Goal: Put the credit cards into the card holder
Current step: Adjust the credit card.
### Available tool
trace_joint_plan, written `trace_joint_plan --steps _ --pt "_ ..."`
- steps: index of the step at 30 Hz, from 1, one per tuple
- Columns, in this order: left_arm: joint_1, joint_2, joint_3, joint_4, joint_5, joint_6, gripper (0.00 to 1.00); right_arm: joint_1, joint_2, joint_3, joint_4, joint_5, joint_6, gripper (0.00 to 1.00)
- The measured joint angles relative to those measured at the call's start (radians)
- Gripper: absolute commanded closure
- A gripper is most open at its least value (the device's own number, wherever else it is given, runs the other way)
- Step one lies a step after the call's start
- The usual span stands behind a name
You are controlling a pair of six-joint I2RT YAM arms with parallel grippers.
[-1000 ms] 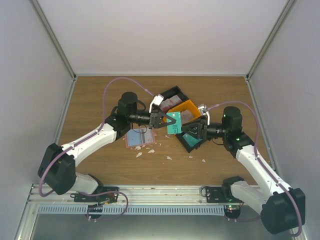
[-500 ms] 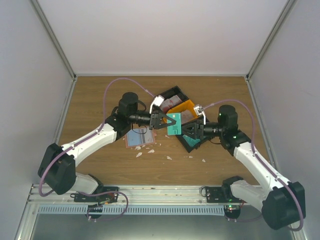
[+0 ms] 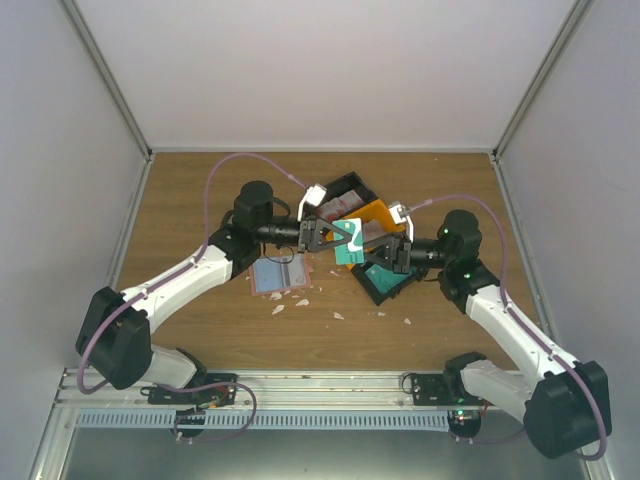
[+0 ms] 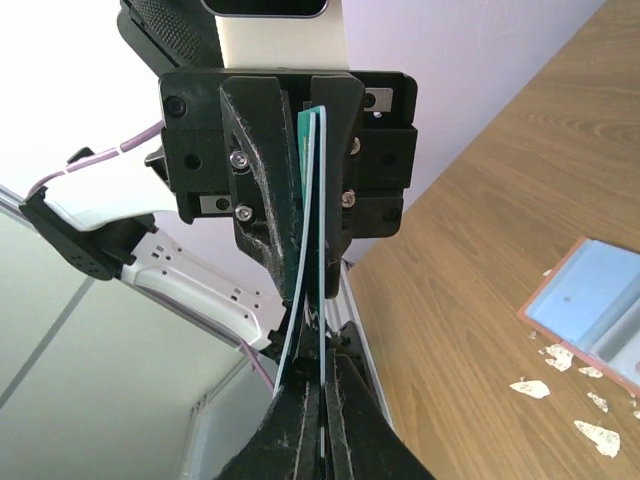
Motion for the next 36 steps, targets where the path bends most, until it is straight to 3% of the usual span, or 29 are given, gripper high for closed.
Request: trace_joint_plan --steps 9,17,27,36 --pt "0.033 0.013 0.001 0.007 0.014 -0.063 0.92 0.014 0.002 0.001 0.019 0.052 0.164 1.0" --pt "0.095 0.026 -0.022 0.04 0.055 -0.135 0.88 0.015 0.02 0.066 -0.064 0.124 0.23 1.0" --pt "0.143 0.029 -0.068 0.039 0.082 -0.157 1.0 -0.001 0.036 0.085 -0.132 0.215 0.223 1.0" --pt "0.232 -0.062 -0.154 -0.23 -0.051 -0.008 1.0 -0.018 0.076 0.114 -0.203 0.296 0.101 0.99"
